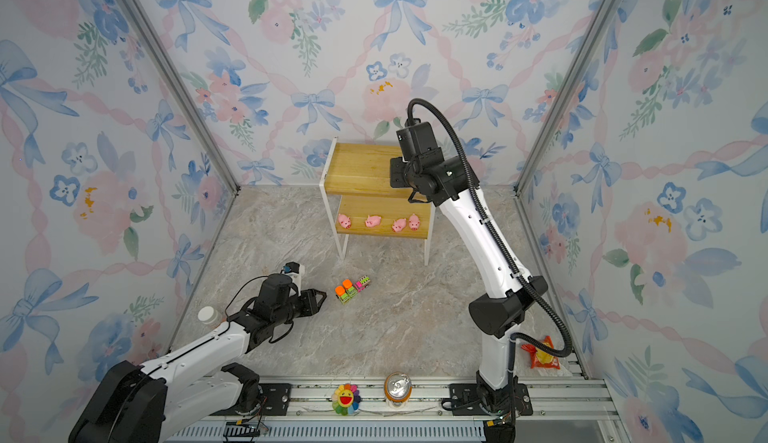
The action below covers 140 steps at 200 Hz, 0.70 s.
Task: Place and organize the plastic toys onto the shelf
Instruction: 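Lift the teal-topped pink truck with the right gripper over the upper shelf tier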
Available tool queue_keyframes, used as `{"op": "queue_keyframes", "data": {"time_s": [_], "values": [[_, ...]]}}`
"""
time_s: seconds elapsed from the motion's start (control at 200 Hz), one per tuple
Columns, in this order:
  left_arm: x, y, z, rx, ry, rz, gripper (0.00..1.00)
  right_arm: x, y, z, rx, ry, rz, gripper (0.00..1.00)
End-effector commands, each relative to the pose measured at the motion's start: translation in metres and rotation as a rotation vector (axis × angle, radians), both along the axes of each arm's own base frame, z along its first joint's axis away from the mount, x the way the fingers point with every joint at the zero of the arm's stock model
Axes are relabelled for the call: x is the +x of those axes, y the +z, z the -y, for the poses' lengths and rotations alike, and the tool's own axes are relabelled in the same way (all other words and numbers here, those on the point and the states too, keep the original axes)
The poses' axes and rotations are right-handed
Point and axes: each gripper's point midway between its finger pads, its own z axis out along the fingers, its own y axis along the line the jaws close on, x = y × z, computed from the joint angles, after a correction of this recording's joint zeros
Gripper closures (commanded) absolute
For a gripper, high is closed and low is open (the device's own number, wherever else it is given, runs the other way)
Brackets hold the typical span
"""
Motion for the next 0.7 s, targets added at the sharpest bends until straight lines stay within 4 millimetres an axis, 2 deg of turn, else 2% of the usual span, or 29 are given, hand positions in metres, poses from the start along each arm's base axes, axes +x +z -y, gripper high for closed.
{"op": "queue_keyframes", "data": {"time_s": [0.0,0.325,0.695], "values": [[0.003,0.006,0.005,0.011,-0.028,0.017,0.53,0.008,0.019,0.016,0.025,-0.062,0.053,0.83],[0.005,0.001,0.006,0.022,-0.033,-0.003,0.53,0.021,-0.005,0.019,-0.012,-0.086,0.003,0.83],[0.006,-0.001,0.005,0.027,-0.031,-0.004,0.53,0.026,-0.014,0.020,-0.051,-0.092,-0.007,0.80]]}}
